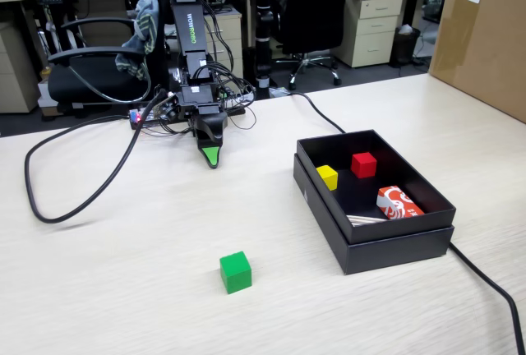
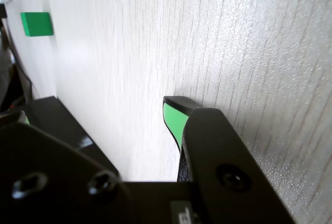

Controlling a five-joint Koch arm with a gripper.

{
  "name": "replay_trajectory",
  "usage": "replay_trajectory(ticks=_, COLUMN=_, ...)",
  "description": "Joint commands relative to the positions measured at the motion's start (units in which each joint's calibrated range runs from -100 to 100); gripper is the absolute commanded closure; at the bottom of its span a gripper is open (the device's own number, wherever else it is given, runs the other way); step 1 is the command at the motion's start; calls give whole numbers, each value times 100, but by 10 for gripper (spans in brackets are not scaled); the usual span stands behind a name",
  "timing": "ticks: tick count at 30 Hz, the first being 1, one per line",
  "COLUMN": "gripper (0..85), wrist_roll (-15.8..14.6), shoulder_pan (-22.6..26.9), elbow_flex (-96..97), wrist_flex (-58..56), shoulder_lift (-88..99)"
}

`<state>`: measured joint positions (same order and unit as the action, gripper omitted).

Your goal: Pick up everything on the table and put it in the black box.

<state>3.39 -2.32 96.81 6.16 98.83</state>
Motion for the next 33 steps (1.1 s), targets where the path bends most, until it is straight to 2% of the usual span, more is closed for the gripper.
replay_trajectory(ticks=1, gripper=356, wrist_roll=15, shoulder_pan=0, elbow_flex=84, wrist_flex=-171, shoulder_lift=-44)
replay_trajectory(ticks=33, gripper=355, wrist_roll=15, shoulder_pan=-29, elbow_flex=-16, wrist_flex=-395, shoulder_lift=-44)
